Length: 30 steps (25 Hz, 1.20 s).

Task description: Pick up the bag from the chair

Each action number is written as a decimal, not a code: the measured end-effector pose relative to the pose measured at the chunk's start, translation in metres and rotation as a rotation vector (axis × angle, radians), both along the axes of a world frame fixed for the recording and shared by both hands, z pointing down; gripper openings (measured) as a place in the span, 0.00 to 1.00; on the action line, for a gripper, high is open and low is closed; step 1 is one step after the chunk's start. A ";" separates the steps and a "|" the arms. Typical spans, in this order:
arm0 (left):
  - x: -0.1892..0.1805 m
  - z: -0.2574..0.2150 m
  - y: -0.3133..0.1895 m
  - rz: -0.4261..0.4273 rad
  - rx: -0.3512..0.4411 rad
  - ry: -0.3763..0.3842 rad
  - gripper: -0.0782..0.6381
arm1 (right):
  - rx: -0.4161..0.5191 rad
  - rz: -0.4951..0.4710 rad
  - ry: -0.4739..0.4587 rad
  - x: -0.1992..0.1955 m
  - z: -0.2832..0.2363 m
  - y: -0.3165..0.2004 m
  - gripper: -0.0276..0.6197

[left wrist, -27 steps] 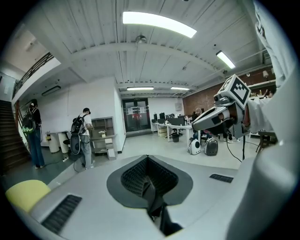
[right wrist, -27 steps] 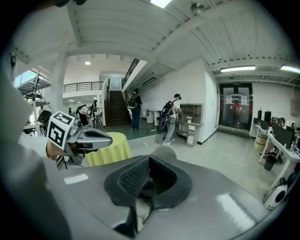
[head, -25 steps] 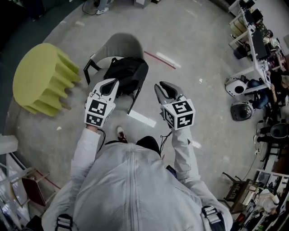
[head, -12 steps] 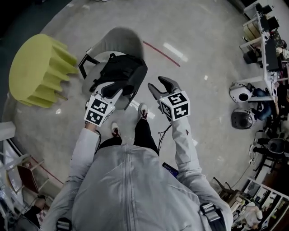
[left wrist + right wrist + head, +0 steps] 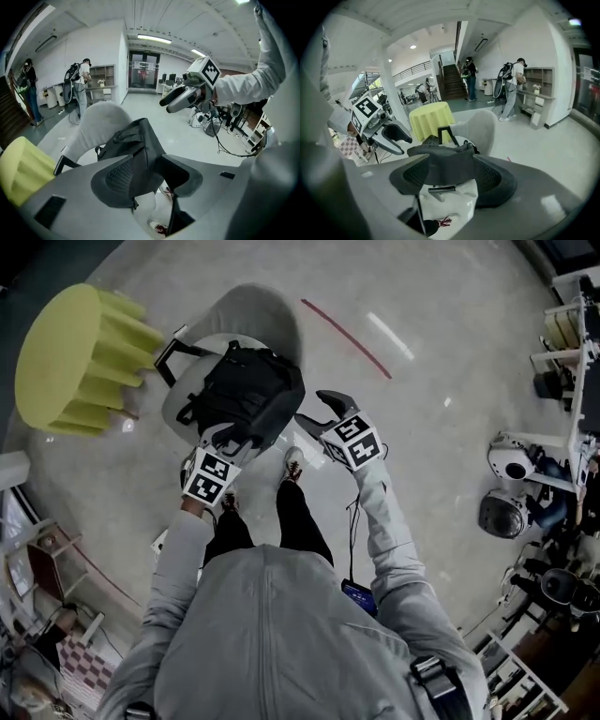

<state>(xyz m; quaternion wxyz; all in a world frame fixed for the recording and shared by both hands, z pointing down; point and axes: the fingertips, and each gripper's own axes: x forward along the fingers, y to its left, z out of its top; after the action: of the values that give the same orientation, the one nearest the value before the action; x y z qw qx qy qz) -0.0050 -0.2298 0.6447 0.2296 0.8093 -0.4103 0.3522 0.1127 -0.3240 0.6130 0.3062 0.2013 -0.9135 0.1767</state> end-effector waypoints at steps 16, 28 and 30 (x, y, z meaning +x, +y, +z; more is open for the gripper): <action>-0.011 0.056 -0.006 -0.190 -0.037 -0.069 0.37 | -0.044 -0.295 0.008 -0.038 0.101 -0.027 0.50; -0.036 0.058 -0.018 -0.370 -0.004 0.082 0.17 | -0.035 -0.313 -0.023 -0.070 0.095 -0.029 0.26; -0.042 0.054 -0.019 -0.396 -0.001 0.126 0.15 | -0.038 -0.300 -0.012 -0.075 0.091 -0.028 0.19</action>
<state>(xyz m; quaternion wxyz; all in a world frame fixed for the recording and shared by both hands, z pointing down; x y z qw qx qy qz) -0.0466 -0.2486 0.6988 0.3198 0.7331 -0.5461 0.2489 0.0382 -0.3519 0.7038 0.3273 0.0555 -0.9317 0.1475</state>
